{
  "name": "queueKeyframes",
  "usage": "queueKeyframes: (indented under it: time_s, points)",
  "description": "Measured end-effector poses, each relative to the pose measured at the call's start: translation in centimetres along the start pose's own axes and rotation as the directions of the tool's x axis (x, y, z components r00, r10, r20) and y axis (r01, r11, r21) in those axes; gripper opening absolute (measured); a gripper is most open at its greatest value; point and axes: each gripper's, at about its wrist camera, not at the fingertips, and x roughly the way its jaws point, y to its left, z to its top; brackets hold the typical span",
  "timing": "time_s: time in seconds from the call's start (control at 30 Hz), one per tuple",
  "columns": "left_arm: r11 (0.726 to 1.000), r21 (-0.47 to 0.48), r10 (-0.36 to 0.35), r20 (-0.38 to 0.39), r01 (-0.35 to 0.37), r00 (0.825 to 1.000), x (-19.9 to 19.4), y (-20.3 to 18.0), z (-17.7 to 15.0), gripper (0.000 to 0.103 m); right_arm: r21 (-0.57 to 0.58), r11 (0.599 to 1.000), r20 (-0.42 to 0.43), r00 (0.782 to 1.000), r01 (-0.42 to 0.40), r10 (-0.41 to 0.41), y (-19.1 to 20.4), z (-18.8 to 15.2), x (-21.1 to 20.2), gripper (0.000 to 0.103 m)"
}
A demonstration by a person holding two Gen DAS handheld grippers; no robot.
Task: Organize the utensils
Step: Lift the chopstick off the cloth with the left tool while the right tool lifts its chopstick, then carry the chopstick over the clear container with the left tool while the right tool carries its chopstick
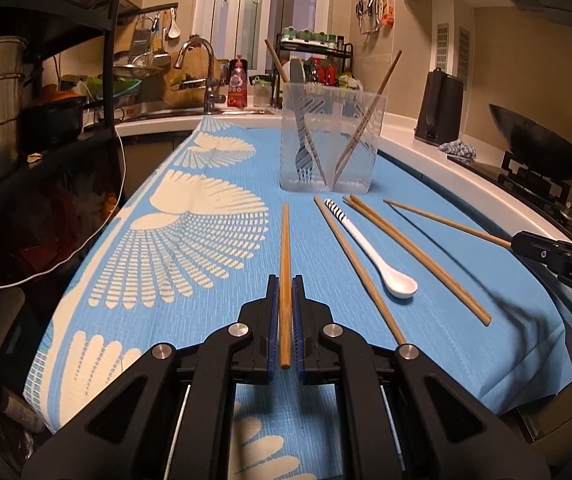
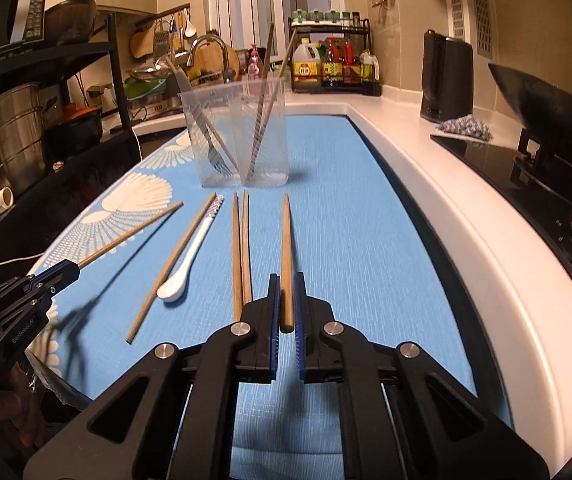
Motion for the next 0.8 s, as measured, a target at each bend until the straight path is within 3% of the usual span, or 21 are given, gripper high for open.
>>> queueKeyframes:
  time_s: [0.4,0.8]
  points:
    - [1.000,-0.004,-0.011,0.073,0.012,0.997,-1.5,0.7,3.3,0.007,-0.015,1.000,0.090,0.996,0.004,-0.002,0.1,3.4,-2.7,0.006]
    - [0.997,-0.049,-0.061,0.101,0.067,0.993,-1.1,2.9,9.4,0.007,-0.028,0.999,0.181,0.983,-0.036,0.040,1.0,8.7,-4.2,0.006]
